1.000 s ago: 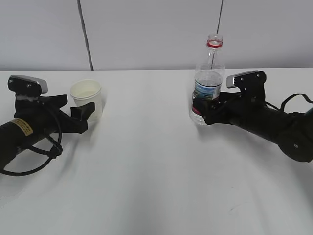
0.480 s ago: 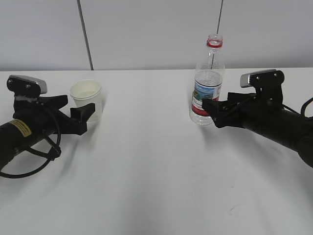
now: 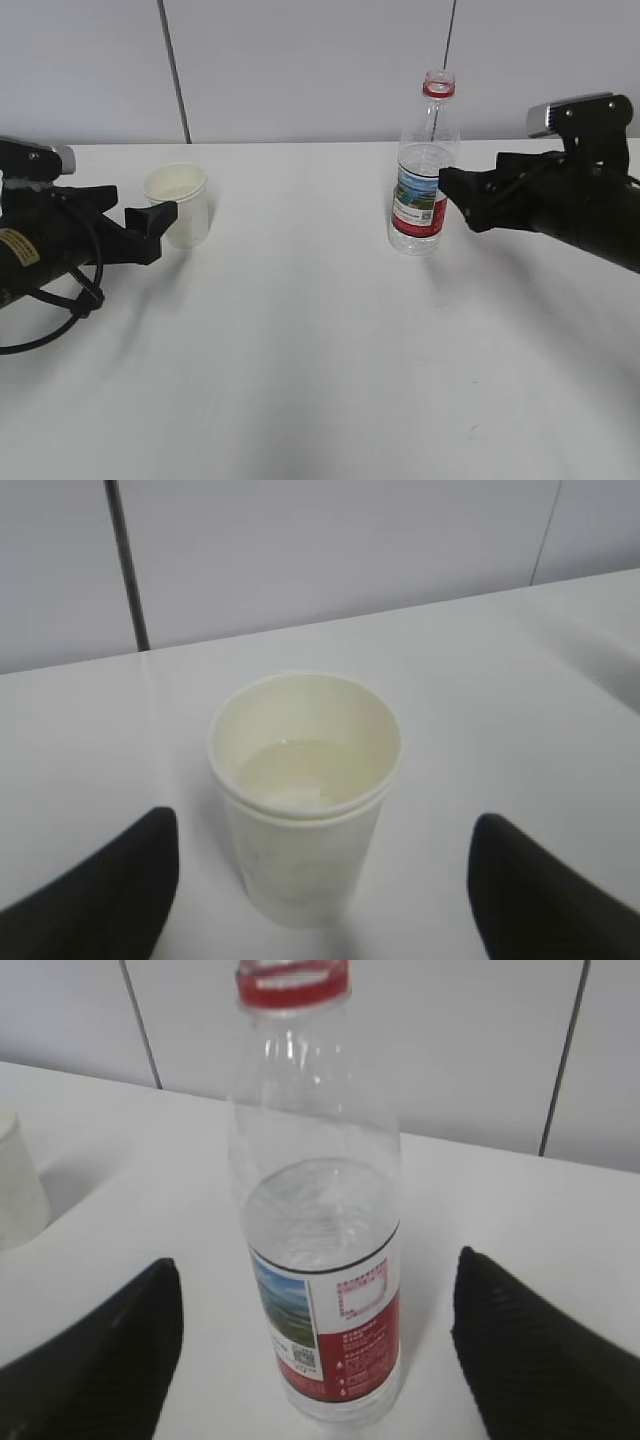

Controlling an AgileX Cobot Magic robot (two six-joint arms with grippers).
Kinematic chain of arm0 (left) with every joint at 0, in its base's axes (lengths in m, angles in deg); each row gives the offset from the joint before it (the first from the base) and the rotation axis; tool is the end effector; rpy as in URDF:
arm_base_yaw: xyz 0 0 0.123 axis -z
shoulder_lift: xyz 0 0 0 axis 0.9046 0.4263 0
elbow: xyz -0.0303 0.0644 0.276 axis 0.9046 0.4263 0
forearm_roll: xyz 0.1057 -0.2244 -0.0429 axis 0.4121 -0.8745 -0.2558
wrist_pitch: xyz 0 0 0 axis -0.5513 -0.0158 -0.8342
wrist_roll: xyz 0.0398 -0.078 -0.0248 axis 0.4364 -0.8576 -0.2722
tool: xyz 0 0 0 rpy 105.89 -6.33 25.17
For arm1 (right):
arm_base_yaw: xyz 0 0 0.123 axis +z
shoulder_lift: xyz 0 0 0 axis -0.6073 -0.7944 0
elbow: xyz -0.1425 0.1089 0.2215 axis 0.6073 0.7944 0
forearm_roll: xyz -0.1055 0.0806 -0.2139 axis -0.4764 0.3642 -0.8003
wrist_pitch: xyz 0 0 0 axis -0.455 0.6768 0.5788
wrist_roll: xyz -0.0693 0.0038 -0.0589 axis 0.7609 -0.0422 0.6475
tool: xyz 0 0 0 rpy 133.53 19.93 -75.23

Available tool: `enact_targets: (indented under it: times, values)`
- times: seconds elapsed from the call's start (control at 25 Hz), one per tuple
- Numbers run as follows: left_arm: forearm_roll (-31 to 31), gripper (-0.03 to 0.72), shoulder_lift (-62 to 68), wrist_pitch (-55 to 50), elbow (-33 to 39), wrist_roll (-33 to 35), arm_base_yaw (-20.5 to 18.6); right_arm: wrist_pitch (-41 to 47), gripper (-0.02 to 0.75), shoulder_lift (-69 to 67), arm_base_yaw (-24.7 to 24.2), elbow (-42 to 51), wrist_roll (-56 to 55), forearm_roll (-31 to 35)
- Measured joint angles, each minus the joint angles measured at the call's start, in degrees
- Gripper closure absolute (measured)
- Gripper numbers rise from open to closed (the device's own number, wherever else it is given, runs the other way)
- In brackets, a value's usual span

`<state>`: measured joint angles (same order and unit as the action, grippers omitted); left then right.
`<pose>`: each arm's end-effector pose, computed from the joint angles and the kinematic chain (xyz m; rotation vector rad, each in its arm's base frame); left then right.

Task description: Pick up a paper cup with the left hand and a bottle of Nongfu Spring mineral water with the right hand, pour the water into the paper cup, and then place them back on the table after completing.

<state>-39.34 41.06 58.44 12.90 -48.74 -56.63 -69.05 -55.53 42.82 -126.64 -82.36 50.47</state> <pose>0.3164 -0.0718 0.1309 0.3254 1.7909 -0.3756 0.3208 0.0560 0.1776 -0.3358 1.8124 0.2883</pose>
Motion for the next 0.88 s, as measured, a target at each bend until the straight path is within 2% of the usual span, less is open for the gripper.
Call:
enact_targets:
  times: [0.32, 0.56, 0.88]
  values:
    - [-0.66, 0.146, -11.89, -17.56, 0.11, -3.25, 0.00, 9.43, 0.133, 9.21, 0.00, 0.13, 0.00, 1.24]
    - [-0.87, 0.157, -19.79, -25.94, -0.27, -6.09, 0.00, 21.13, 0.143, 13.91, 0.00, -2.72, -1.61, 1.35]
    - [-1.31, 0.178, -25.82, -45.65, -10.90, -9.59, 0.00, 41.07, 0.143, 18.88, 0.00, -14.60, -5.87, 1.79]
